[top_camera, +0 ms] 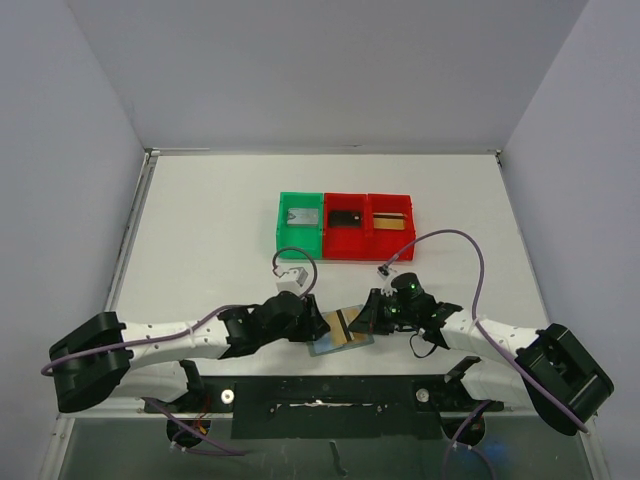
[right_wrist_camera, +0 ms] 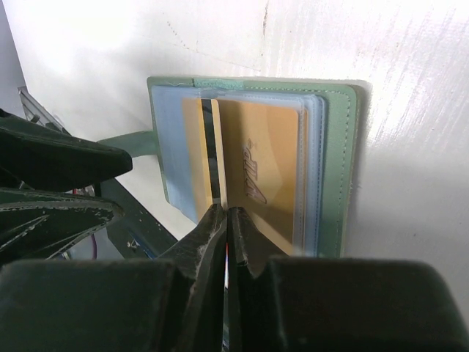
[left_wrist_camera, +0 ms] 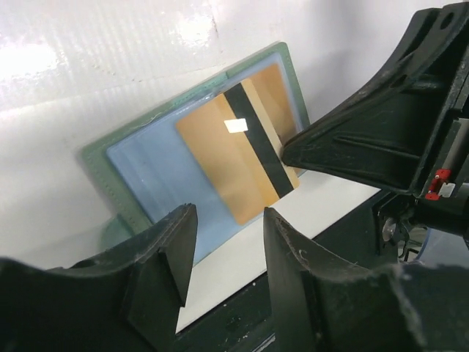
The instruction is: Take the credit cards out of the card holder
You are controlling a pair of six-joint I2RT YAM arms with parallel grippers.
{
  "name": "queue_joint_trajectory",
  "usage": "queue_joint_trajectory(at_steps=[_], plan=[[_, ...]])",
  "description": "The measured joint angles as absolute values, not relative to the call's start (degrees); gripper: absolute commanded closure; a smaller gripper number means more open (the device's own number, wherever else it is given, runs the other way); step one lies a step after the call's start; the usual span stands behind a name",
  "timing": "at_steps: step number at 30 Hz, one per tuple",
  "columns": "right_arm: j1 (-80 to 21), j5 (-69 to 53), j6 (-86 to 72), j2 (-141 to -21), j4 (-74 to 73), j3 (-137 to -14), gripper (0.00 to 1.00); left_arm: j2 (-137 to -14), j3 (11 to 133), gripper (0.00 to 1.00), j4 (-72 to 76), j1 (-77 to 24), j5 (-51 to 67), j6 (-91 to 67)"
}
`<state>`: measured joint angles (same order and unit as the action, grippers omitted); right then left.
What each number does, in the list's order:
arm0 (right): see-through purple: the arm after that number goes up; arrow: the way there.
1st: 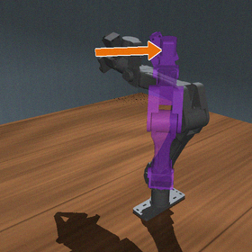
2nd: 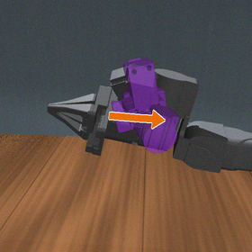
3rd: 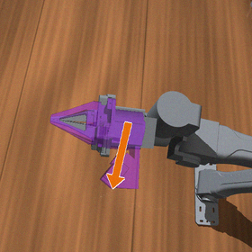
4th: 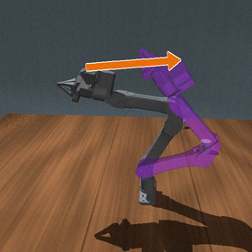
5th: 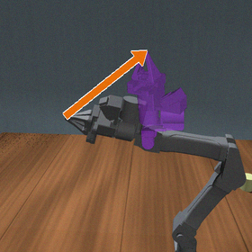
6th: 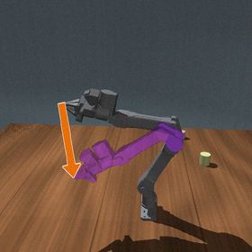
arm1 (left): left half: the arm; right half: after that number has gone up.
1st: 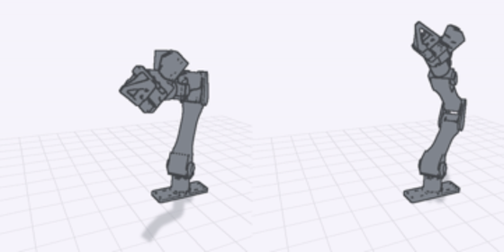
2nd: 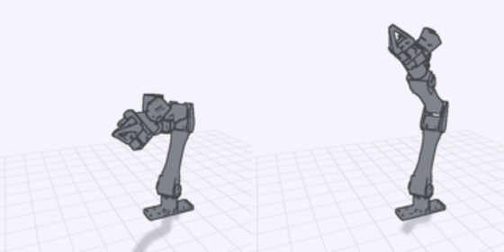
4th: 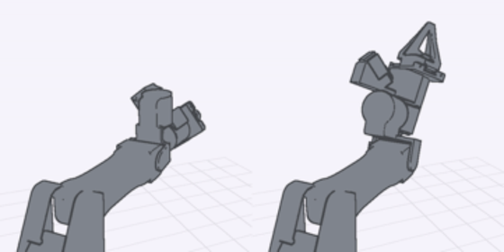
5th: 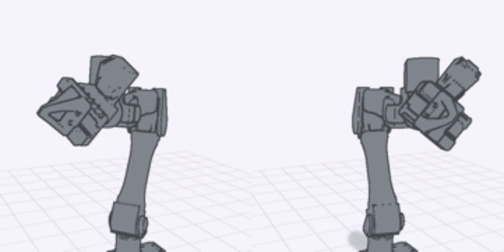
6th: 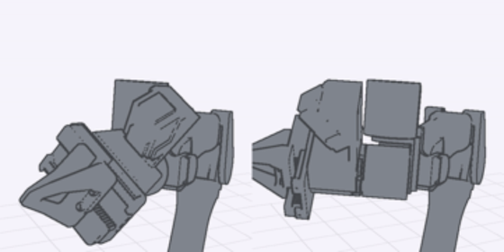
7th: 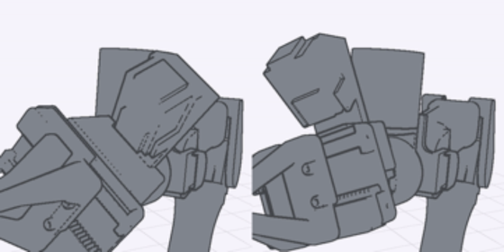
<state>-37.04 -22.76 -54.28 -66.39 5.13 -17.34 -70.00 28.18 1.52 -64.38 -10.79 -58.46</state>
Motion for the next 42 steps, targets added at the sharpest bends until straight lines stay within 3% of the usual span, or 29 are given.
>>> queue_joint_trajectory(at_steps=[5,13,19,31,34,37,42], plan=[[-37.04,-22.76,-54.41,-66.61,5.45,-17.34,1.00,-74.00,28.27,0.83,6.04,-63.94,-9.13,-57.84],[-37.04,-23.27,-54.89,-67.29,6.79,-17.21,0.94,-80.66,27.29,0.97,9.61,-63.31,-7.25,-58.92],[-37.04,-24.27,-55.51,-68.25,8.62,-17.12,0.84,-81.78,27.05,1.00,11.66,-63.26,-6.85,-59.77],[-37.06,-26.65,-55.94,-74.85,14.02,-17.93,0.79,-81.84,25.71,1.00,14.20,-63.26,-6.79,-60.82],[-37.06,-27.05,-55.94,-76.36,15.09,-18.65,0.84,-81.84,25.69,1.00,14.22,-63.26,-6.79,-60.82],[-37.12,-27.29,-55.90,-77.17,15.94,-18.74,1.00,-81.84,25.67,1.00,14.24,-63.26,-6.81,-60.82],[-37.15,-26.68,-55.68,-74.54,14.59,-18.74,1.00,-81.78,25.54,1.00,14.41,-63.26,-6.83,-60.82]])
